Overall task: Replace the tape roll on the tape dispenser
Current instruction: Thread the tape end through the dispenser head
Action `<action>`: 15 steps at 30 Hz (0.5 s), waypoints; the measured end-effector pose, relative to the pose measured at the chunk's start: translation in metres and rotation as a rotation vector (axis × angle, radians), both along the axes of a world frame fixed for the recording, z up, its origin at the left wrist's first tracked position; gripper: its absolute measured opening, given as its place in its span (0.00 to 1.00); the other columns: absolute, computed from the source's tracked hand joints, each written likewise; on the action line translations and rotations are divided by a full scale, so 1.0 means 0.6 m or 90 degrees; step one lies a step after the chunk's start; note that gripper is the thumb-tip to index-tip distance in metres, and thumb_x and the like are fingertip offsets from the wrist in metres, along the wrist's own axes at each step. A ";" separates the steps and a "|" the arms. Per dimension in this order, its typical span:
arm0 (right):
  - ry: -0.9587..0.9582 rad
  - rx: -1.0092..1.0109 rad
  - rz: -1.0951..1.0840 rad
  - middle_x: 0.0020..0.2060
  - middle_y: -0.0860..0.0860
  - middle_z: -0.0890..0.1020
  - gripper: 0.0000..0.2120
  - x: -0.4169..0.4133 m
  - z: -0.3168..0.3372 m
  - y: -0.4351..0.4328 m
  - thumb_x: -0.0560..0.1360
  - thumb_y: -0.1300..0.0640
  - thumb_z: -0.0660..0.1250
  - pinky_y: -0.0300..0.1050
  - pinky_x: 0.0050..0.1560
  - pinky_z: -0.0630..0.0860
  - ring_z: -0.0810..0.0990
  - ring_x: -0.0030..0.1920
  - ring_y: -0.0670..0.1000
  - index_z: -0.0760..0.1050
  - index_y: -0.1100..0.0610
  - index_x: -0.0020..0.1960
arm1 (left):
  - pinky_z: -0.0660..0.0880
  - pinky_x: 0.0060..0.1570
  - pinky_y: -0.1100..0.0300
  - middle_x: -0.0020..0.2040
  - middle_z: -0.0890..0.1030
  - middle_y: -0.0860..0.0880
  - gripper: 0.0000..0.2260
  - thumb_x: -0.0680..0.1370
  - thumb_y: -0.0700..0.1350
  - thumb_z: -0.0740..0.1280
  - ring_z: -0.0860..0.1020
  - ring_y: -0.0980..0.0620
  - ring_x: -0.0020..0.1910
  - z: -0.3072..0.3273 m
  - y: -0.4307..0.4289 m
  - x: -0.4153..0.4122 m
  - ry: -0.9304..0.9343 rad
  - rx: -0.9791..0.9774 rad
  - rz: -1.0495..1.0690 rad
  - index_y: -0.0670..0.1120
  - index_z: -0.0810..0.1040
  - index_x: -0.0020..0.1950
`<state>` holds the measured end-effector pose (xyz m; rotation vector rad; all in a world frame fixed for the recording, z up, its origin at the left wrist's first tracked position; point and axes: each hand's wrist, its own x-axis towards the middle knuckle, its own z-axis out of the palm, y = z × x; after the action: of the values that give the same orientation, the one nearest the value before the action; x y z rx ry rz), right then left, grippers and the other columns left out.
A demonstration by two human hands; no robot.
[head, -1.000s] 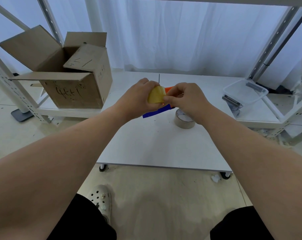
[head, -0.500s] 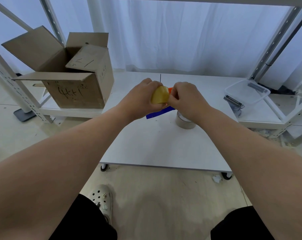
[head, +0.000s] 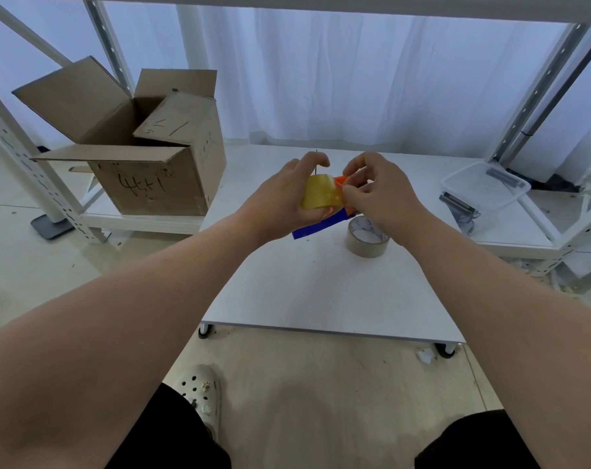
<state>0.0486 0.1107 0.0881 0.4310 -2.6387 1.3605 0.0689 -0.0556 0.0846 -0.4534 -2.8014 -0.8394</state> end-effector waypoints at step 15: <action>0.076 0.130 0.025 0.43 0.54 0.84 0.11 0.011 0.000 0.000 0.73 0.61 0.62 0.36 0.41 0.74 0.78 0.41 0.48 0.83 0.59 0.48 | 0.68 0.38 0.68 0.60 0.72 0.50 0.23 0.73 0.53 0.70 0.72 0.52 0.52 -0.008 0.006 -0.004 -0.031 -0.031 -0.021 0.54 0.66 0.65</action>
<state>0.0553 0.1104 0.0880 0.5731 -2.6911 1.0434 0.0667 -0.0520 0.0799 -0.4958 -2.8715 -0.8002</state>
